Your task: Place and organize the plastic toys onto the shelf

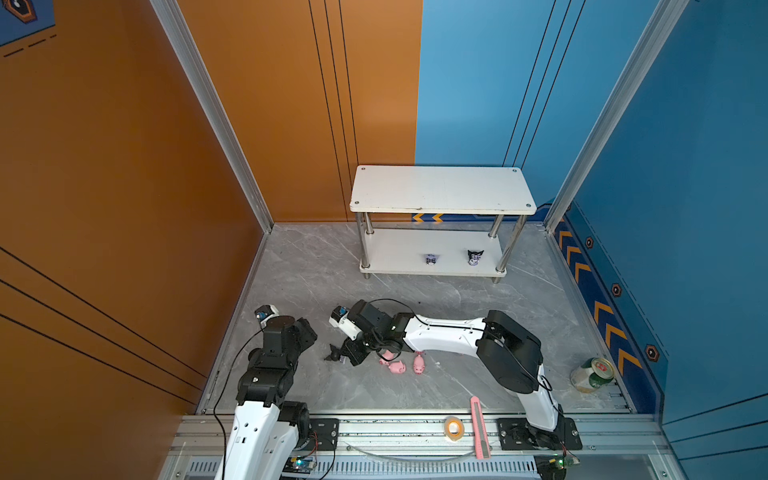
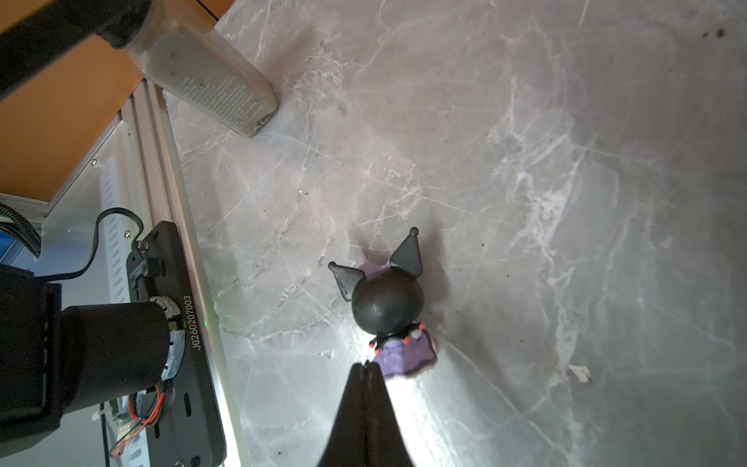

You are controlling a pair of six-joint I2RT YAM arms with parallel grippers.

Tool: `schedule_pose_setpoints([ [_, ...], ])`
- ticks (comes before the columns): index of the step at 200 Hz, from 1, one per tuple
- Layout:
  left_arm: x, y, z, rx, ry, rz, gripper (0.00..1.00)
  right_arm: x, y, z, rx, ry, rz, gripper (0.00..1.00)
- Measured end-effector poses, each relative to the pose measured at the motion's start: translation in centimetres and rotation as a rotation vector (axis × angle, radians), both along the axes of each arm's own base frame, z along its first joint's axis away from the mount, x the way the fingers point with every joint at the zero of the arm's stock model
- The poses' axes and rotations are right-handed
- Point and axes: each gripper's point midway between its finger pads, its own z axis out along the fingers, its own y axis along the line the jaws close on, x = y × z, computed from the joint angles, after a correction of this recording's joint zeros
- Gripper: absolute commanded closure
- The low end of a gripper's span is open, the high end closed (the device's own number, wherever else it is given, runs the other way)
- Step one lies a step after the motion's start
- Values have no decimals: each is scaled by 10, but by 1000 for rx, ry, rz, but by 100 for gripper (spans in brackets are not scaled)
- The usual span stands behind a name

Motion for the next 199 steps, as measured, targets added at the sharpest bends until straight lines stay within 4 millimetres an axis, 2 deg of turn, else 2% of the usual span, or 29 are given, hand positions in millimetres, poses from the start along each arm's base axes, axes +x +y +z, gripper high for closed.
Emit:
schedule_pose_setpoints([
  [34,0,0,0,-2,1,1,30,0,-1,-18,-29,17,-2,100],
  [108,1,0,-2,-5,7,-2,30,4,-5,-20,-13,16,-9,100],
  [142,1,0,-2,-5,7,1,30,8,-20,-23,-27,24,-27,100],
  [179,1,-1,-2,-10,7,-2,30,14,-47,-48,-99,51,-61,100],
  [199,1,-1,-2,-13,8,-4,30,21,-53,-47,-103,43,-75,100],
])
